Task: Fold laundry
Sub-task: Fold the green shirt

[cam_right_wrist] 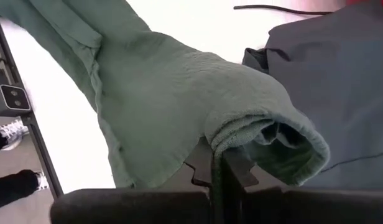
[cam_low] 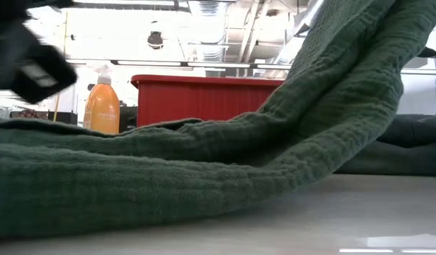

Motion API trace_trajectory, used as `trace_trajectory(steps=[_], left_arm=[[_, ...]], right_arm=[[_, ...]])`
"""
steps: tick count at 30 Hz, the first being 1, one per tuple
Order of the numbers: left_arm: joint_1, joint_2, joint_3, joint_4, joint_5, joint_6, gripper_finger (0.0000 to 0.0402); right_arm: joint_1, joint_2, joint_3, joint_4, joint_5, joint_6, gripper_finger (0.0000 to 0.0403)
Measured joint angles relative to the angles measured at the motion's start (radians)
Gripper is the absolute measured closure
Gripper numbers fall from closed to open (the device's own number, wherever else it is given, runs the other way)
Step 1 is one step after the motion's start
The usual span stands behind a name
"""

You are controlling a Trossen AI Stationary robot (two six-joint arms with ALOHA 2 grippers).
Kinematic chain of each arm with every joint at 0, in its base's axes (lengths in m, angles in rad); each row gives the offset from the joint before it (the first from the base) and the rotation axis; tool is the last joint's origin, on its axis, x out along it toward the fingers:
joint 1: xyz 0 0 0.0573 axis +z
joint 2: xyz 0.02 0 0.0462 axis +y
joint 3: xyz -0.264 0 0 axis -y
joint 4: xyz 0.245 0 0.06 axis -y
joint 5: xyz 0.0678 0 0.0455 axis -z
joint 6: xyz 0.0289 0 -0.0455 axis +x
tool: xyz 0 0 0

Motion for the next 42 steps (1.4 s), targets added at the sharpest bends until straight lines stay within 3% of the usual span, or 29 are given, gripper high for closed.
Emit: trace_trajectory(steps=[4, 10, 16, 18, 23, 30, 35, 42], left_arm=[[0.128, 0.035, 0.0, 0.125, 0.047, 0.122, 0.0396], [0.3, 0.243, 0.004, 0.48, 0.288, 0.172, 0.0401], [0.381, 0.448, 0.162, 0.608, 0.396, 0.176, 0.0401], [0.405, 0.494, 0.247, 0.572, 0.393, 0.196, 0.0401], [0.478, 0.62, 0.5, 0.288, 0.315, 0.214, 0.0401], [0.528, 0.77, 0.798, 0.127, 0.456, 0.247, 0.0401], [0.522, 0.703, 0.831, 0.011, 0.427, 0.343, 0.0401], [0.526, 0.502, 0.832, -0.41, 0.333, 0.529, 0.0401]], right_arm=[[0.002, 0.0, 0.0, 0.011, -0.001, 0.0, 0.0378], [0.003, -0.001, 0.041, -0.024, -0.007, 0.01, 0.0378], [0.009, -0.003, 0.152, -0.025, -0.028, -0.047, 0.0378], [0.008, -0.003, 0.187, -0.027, -0.037, -0.055, 0.0378], [0.018, -0.003, 0.263, -0.027, -0.075, -0.057, 0.0378], [0.023, -0.003, 0.304, -0.028, -0.08, -0.072, 0.0378], [0.023, 0.001, 0.301, -0.027, -0.08, -0.08, 0.0378], [0.021, 0.015, 0.301, -0.027, -0.062, -0.1, 0.0378]])
